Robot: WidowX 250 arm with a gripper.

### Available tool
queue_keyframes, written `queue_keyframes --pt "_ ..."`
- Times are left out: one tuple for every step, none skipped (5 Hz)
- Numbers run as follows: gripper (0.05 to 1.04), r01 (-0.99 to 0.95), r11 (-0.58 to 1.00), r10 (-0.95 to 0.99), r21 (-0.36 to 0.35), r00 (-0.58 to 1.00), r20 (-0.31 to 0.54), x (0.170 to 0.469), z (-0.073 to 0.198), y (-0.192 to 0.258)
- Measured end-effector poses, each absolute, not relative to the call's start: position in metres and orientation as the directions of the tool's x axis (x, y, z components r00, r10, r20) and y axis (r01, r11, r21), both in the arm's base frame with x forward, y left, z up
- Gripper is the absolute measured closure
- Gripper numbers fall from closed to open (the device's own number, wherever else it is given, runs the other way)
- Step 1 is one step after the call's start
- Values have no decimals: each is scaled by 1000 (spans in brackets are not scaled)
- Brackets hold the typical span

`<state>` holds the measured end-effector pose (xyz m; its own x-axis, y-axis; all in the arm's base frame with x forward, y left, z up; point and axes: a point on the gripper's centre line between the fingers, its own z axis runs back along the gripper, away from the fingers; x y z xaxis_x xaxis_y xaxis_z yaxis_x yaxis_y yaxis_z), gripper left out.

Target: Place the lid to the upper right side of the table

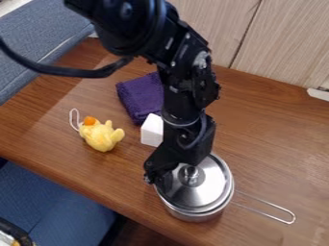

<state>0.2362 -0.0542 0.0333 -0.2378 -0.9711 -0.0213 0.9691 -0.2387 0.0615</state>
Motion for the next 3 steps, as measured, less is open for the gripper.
queue_keyframes --pt "84 964 -261 -965 58 -261 -8 239 29 -61" --pt "83 961 -272 -962 46 -273 3 245 23 -65" --pt "138 960 -278 -961 42 -278 5 248 20 -66"
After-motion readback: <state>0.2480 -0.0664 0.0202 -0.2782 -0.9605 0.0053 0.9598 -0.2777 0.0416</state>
